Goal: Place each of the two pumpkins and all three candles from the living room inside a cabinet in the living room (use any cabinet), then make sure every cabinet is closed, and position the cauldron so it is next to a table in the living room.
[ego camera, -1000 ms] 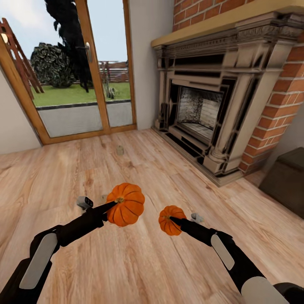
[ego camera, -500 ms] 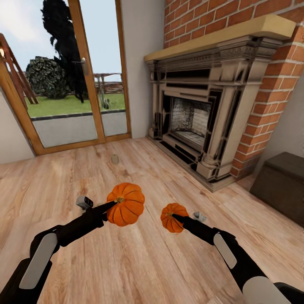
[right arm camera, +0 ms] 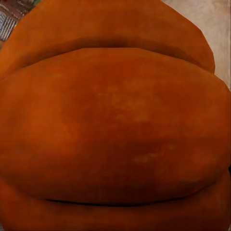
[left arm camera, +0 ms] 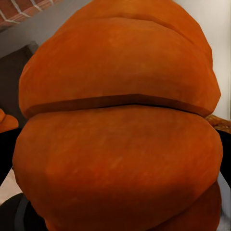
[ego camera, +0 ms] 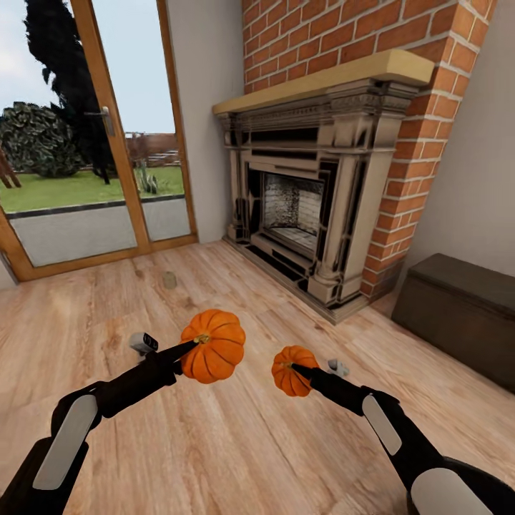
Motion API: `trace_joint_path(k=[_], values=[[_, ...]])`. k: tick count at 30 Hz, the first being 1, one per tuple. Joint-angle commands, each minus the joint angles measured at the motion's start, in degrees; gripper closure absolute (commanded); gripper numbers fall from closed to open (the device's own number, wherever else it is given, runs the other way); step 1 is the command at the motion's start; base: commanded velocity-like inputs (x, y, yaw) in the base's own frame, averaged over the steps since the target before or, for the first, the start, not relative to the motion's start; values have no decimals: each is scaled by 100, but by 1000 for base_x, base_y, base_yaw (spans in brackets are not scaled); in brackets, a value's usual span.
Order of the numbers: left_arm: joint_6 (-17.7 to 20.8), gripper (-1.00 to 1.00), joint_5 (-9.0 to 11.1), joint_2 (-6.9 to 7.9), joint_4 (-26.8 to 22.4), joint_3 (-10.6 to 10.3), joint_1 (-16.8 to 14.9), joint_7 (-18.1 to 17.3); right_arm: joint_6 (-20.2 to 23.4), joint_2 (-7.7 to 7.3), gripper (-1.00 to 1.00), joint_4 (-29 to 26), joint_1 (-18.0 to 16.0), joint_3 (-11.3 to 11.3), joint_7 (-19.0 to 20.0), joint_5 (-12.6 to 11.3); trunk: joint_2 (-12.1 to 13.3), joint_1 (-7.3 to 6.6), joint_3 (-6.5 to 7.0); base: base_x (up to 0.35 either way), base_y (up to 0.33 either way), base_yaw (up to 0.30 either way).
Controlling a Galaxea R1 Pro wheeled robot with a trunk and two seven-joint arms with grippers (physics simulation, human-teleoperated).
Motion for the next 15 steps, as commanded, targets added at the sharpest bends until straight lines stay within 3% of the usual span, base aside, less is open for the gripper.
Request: trace_joint_path(k=[1,5,10,15], values=[[25,100,2,0,-4,6,-2,-21,28,-4,100,-2,-5,12,-6,-59,-2,-1,-5,0,0,-257],[25,100,2,1,-8,6,-2,-21,23,-3,100,-2,-5,12,-6,-59,-2,-1,-5,-95,0,-100],[25,100,2,0,-9,2,-2,-21,29,-3,100,-2,-5,12,-6,-59,-2,-1,-5,-293,-10,-29],[25,100,-1,0,-9,-3,-2,-21,38,-3,100,-2,-5,12,-6,-59,-2,-1,-5,-327,-66,-198]])
